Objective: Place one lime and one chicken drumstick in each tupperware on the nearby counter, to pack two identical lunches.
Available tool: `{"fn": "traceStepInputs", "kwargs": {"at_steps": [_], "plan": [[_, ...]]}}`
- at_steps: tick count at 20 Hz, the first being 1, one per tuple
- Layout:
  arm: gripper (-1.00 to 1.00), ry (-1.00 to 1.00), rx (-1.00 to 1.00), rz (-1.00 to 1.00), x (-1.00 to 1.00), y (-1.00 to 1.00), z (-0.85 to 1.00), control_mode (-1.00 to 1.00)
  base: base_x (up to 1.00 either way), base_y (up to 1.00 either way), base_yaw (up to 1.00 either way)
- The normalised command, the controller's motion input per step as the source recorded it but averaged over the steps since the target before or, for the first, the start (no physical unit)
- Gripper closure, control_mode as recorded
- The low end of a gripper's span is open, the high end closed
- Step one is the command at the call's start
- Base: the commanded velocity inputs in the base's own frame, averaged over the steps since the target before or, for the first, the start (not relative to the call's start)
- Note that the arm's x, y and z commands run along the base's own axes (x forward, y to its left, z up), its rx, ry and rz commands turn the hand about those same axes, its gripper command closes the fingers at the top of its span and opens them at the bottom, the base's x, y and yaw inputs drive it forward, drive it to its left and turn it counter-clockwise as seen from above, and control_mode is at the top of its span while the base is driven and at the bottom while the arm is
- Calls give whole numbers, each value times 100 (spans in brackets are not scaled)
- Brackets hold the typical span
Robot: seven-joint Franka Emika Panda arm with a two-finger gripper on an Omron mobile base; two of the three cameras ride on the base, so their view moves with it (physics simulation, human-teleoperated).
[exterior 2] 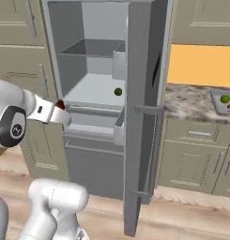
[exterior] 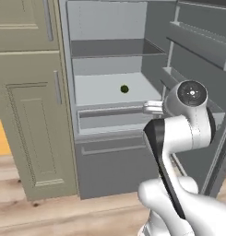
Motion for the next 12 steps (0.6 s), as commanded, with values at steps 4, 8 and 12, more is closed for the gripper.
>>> {"fn": "traceStepInputs", "kwargs": {"at_steps": [4, 8, 12], "plan": [[100, 0, 0, 0, 0, 0, 0, 100, -97, 0, 0], [100, 0, 0, 0, 0, 0, 0, 100, -92, 0, 0], [100, 0, 0, 0, 0, 0, 0, 100, -68, -36, 0]]}}
